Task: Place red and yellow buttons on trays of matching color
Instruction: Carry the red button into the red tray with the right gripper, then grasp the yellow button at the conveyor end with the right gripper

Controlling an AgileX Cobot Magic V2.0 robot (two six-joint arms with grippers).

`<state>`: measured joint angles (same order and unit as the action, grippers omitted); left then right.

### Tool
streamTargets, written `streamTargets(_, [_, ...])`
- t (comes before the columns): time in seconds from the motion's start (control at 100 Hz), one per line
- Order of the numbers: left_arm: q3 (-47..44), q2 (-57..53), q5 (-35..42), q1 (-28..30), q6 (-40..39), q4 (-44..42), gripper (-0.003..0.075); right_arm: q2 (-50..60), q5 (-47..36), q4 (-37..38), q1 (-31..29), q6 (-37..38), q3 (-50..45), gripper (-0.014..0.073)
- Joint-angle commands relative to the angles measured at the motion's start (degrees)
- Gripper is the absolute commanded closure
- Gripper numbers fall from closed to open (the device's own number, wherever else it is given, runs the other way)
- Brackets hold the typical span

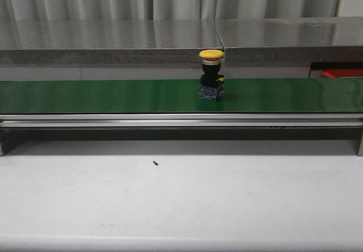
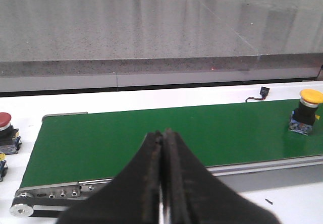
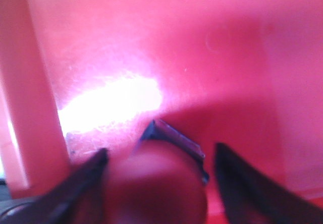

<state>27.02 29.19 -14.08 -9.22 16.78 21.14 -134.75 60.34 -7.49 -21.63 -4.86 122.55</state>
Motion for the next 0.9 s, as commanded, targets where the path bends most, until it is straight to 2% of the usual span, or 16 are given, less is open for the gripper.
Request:
streamTargets(0.0, [1.6, 0.1, 4.2, -0.5, 0.1, 0.9, 0.0739, 4.0, 0.5, 0.5, -0.3, -0.8, 4.3, -0.0054])
streamTargets(0.03, [1.6, 0.1, 4.2, -0.5, 0.1, 0.9, 0.0739, 4.3, 1.1, 0.9, -0.3, -0.8, 5.4, -0.0073])
streamTargets(0.26, [1.6, 0.1, 4.2, -0.5, 0.1, 0.9, 0.0739, 10.1, 3.8, 1.4, -0.3, -3.8, 6.8, -0.0059])
streamTargets(0.51, [1.6, 0.1, 4.2, -0.5, 0.1, 0.9, 0.0739, 17.5, 10.5, -4.3, -0.3, -6.5, 5.2, -0.0059])
streamTargets(0.71, [1.6, 0.1, 4.2, -0.5, 0.1, 0.9, 0.0739, 26.3, 9.9, -6.8, 1.6, -8.9, -4.5, -0.0059])
streamTargets(0.89, [1.6, 0.1, 4.2, -0.5, 0.1, 0.9, 0.0739, 36.4, 2.8, -6.7, 5.1, -10.7, -18.7, -0.0059])
